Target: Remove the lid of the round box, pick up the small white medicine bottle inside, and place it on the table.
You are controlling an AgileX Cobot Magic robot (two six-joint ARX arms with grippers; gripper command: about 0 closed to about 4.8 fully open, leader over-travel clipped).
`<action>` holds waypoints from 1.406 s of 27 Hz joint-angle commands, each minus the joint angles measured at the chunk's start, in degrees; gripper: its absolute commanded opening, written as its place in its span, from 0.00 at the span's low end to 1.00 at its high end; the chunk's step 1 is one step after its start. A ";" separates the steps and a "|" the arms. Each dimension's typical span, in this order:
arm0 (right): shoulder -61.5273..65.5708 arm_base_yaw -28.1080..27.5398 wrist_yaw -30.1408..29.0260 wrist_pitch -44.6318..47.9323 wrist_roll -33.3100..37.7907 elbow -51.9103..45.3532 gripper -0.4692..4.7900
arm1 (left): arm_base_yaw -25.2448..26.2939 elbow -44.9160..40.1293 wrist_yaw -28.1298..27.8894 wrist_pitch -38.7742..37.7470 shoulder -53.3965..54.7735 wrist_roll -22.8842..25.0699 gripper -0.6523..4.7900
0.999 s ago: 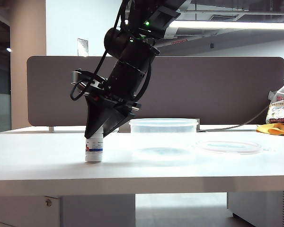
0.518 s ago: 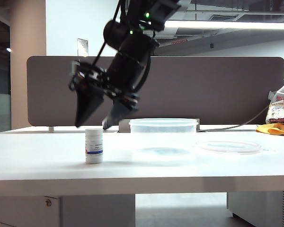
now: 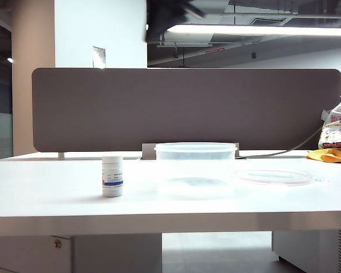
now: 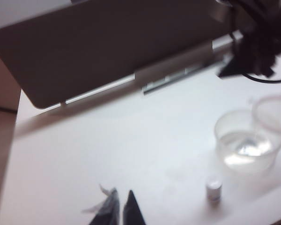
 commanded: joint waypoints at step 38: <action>-79.49 -2.27 20.15 26.36 11.52 -73.77 0.08 | -0.04 -31.80 2.19 28.11 -11.91 -1.57 0.16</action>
